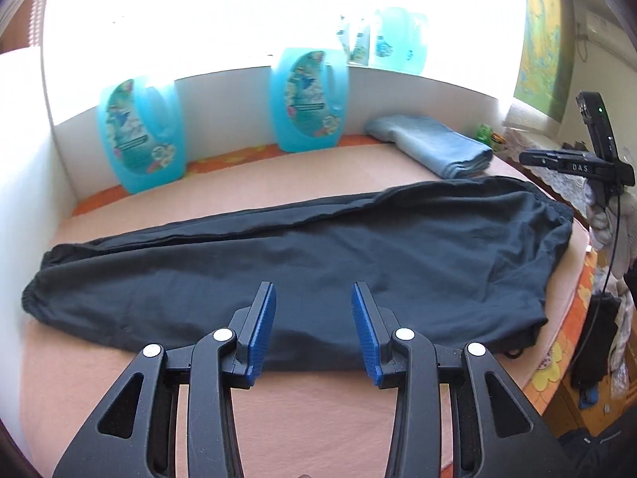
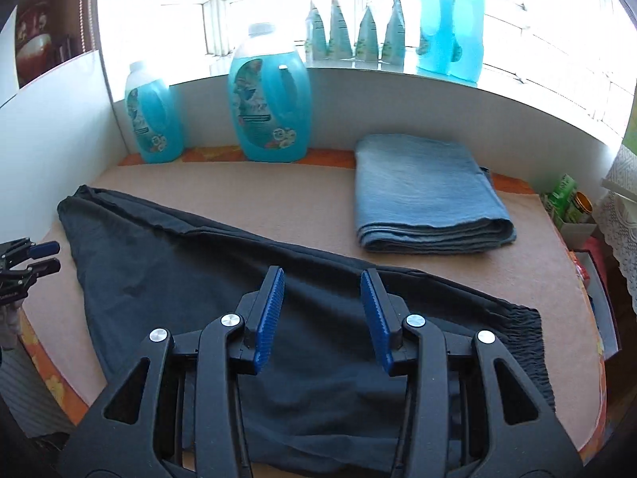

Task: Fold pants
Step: 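Lower the pants flat onto the table and open both grippers, then move both open grippers to the elastic waistband of the black pants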

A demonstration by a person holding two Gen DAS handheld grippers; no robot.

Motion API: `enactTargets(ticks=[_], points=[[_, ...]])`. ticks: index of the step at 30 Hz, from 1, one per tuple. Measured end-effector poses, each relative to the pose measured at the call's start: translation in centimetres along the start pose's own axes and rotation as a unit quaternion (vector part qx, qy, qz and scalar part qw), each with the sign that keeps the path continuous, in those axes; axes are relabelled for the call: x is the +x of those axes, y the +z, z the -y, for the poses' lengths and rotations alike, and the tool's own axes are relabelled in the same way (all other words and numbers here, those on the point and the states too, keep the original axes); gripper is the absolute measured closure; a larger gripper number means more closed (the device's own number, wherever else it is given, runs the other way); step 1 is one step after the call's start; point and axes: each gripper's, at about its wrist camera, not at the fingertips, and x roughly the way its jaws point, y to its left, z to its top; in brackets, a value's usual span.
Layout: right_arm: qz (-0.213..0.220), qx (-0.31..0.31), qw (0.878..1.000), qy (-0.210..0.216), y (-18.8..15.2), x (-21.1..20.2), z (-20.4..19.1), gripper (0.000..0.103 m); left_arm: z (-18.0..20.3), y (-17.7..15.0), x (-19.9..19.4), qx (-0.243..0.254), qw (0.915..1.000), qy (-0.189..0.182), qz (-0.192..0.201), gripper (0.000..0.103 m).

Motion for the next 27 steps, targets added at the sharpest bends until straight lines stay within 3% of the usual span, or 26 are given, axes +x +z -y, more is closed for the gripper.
enactTargets(ticks=[4, 10, 18, 23, 27], points=[[-0.032, -0.053, 0.997, 0.055, 1.9, 5.0, -5.6, 0.061, -6.2, -0.6, -0.9, -0.058, 0.9962, 0.064, 0.012, 0.065], [-0.089, -0.104, 0.985, 0.109, 3.1, 11.4, -11.5, 0.061, -14.5, -1.8, -1.7, -0.109, 0.9818, 0.155, 0.008, 0.065], [-0.136, -0.155, 0.972, 0.112, 4.2, 16.9, -15.6, 0.061, -22.5, -4.1, -1.5, -0.173, 0.9639, 0.202, -0.012, 0.065], [-0.151, -0.166, 0.968, 0.112, 5.5, 19.7, -16.8, 0.061, -24.7, -4.3, -0.9, -0.194, 0.9601, 0.201, -0.008, 0.065], [-0.137, -0.160, 0.973, 0.093, 6.7, 21.3, -17.2, 0.061, -25.6, -3.8, 0.0, -0.196, 0.9583, 0.207, -0.008, 0.065]])
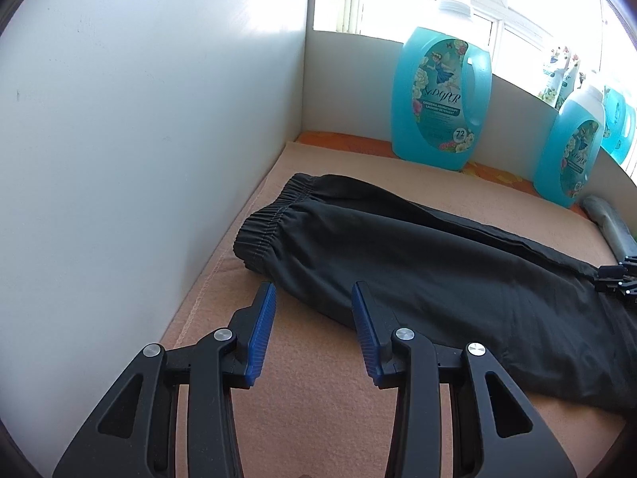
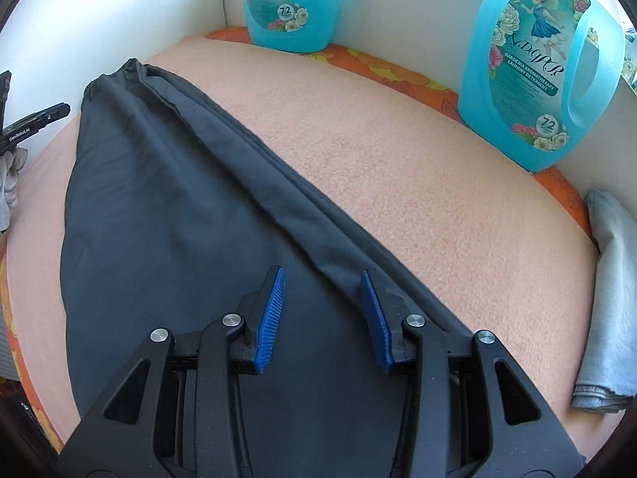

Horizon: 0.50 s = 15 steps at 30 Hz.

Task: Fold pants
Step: 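Move both open grippers to the elastic waistband of the black pants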

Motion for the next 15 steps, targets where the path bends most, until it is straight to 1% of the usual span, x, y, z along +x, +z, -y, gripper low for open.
enactTargets(ticks=[3, 4, 6, 8, 9, 12, 13, 15], points=[[0.013, 0.013, 1.000, -0.023, 1.5, 0.5, 0.3, 0.061, 0.0, 0.5, 0.9, 0.001, 0.9999, 0.013, -0.002, 0.065], [0.018, 0.014, 0.999, -0.025, 1.9, 0.6, 0.1, 0.061, 0.1, 0.7, 1.2, 0.006, 0.9998, 0.017, -0.002, 0.065], [0.030, 0.017, 0.999, -0.007, 2.6, 0.1, -0.5, 0.061, 0.2, 1.0, 1.8, 0.020, 0.9994, 0.029, -0.004, 0.065], [0.042, 0.007, 0.999, 0.006, 3.3, -0.5, -1.9, 0.061, 0.4, 1.3, 2.3, 0.033, 0.9982, 0.050, -0.004, 0.065], [0.047, -0.003, 0.999, 0.017, 3.7, -0.7, -2.8, 0.061, 0.3, 1.3, 2.5, 0.032, 0.9982, 0.050, -0.005, 0.065], [0.050, -0.035, 0.996, 0.073, 4.9, -0.7, -6.0, 0.061, 0.1, 1.4, 2.1, 0.020, 0.9989, 0.042, -0.003, 0.065], [0.047, -0.049, 0.994, 0.082, 5.3, -0.4, -7.3, 0.061, 0.0, 1.3, 1.7, 0.017, 0.9992, 0.037, 0.000, 0.065], [0.041, -0.078, 0.992, 0.088, 6.1, 0.8, -9.9, 0.061, -0.1, 1.0, 0.9, 0.013, 0.9995, 0.028, 0.002, 0.065]])
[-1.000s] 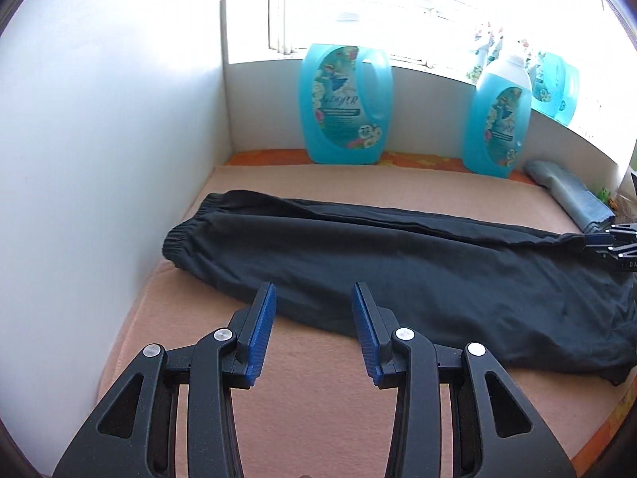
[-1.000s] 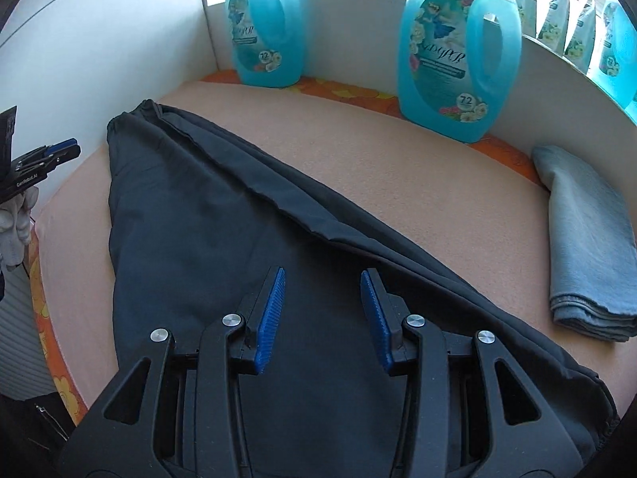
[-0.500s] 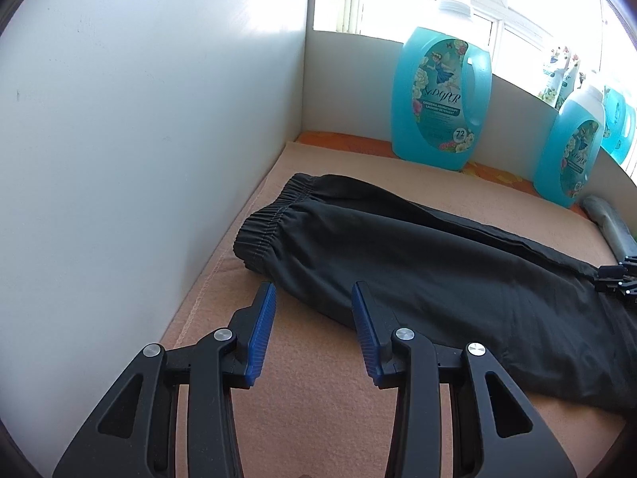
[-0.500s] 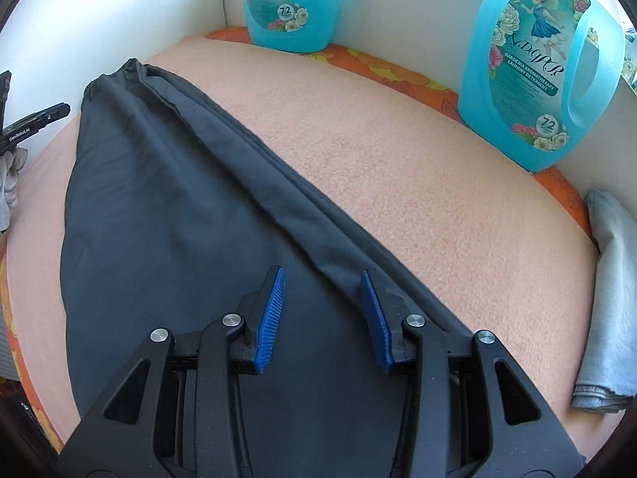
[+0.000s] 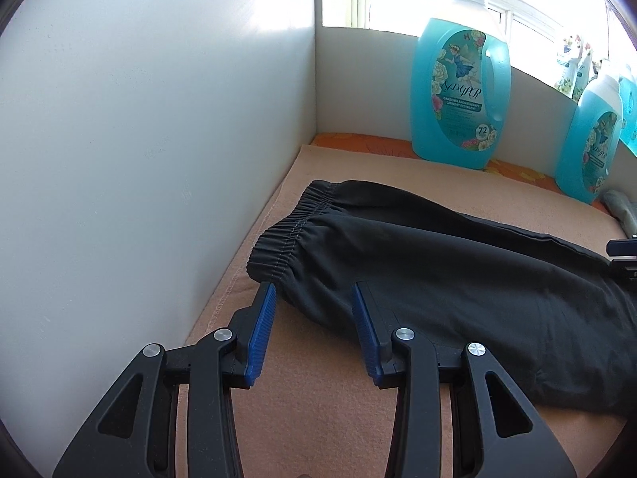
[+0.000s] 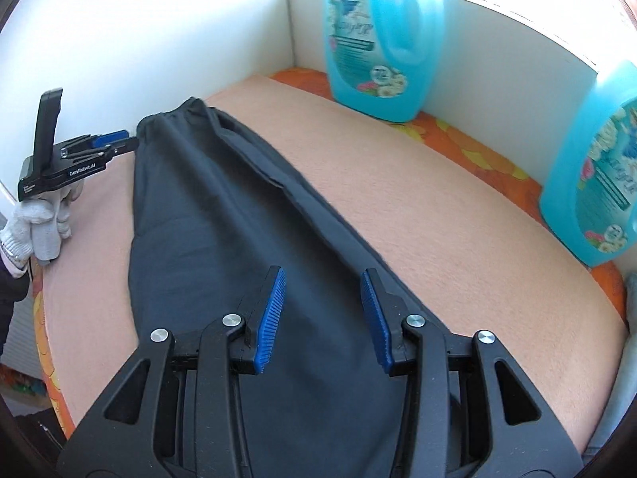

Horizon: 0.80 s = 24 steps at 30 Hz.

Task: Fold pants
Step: 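Move both open grippers to the elastic waistband of the black pants, then close the right gripper on the waistband while the left gripper grasps it beside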

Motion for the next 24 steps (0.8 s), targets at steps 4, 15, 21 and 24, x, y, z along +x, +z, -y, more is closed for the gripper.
enactTargets(ticks=[4, 15, 21, 24], points=[[-0.008, -0.009, 0.999, 0.041, 2.7, 3.6, -2.2, 0.061, -0.3, -0.8, -1.7, 0.004, 0.9999, -0.012, 0.009, 0.064], [-0.003, -0.028, 1.000, 0.000, 10.5, 8.1, -3.7, 0.061, -1.0, -1.2, -1.3, 0.003, 0.9995, -0.029, 0.011, 0.057], [0.002, -0.036, 0.997, 0.065, 15.6, 11.9, -6.6, 0.050, -2.2, -0.6, 0.7, -0.031, 0.9979, -0.056, 0.003, 0.057], [-0.004, -0.026, 0.995, 0.101, 17.1, 14.1, -7.2, 0.050, -2.6, -0.3, 1.1, -0.047, 0.9961, -0.075, 0.007, 0.057]])
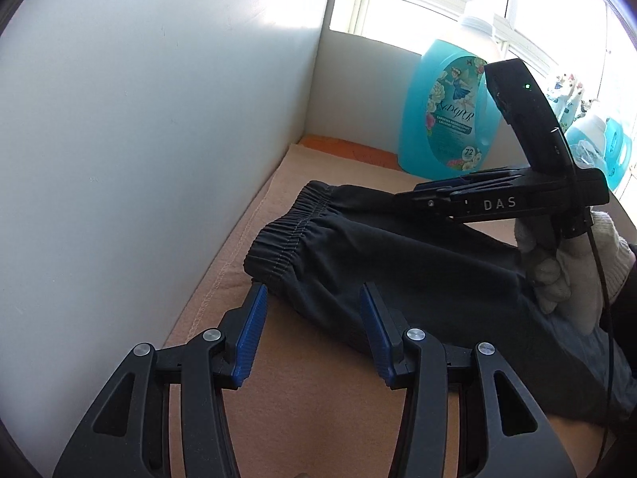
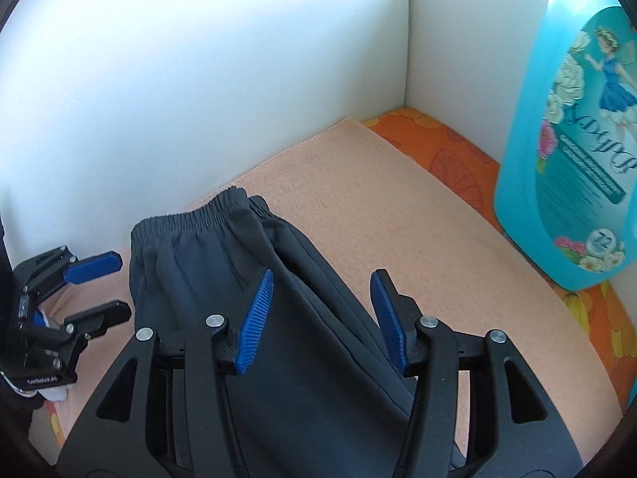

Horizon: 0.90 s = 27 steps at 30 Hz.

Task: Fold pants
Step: 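Close the right gripper on the waistband while the left gripper grasps it beside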

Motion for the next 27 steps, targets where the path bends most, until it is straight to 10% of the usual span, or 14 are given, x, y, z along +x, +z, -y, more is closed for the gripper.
enactTargets(ticks=[5, 7, 8, 17, 18, 22, 27], points=[[-0.004, 0.012, 0.999, 0.037, 1.5, 2.6, -0.5, 0.050, 1.2, 0.1, 0.4, 0.017, 0.9990, -0.040, 0.001, 0.057], [-0.018, -0.001, 0.999, 0.035, 1.5, 3.3, -1.1, 0.094, 1.9, 0.1, 0.8, 0.025, 0.9985, -0.049, -0.007, 0.057], [-0.024, -0.011, 0.999, 0.027, 1.3, 3.4, -1.4, 0.097, 2.2, 0.0, 0.8, 0.030, 0.9982, -0.051, -0.009, 0.057], [-0.037, -0.065, 0.997, 0.013, 1.7, 2.8, -1.6, 0.099, 1.3, -0.3, -0.3, 0.008, 0.9998, -0.019, -0.009, 0.057], [-0.038, -0.063, 0.997, 0.017, 1.9, 2.9, -1.6, 0.097, 1.1, -0.5, -0.3, 0.007, 0.9998, -0.013, -0.012, 0.057], [-0.034, -0.043, 0.998, 0.016, 2.5, 3.5, -1.4, 0.033, 0.4, -1.1, -0.1, -0.003, 0.9996, 0.008, -0.028, 0.057], [-0.053, -0.032, 0.997, 0.042, 2.6, 4.9, -1.2, 0.033, -0.6, -1.0, 0.6, -0.020, 0.9991, 0.007, -0.037, 0.056]])
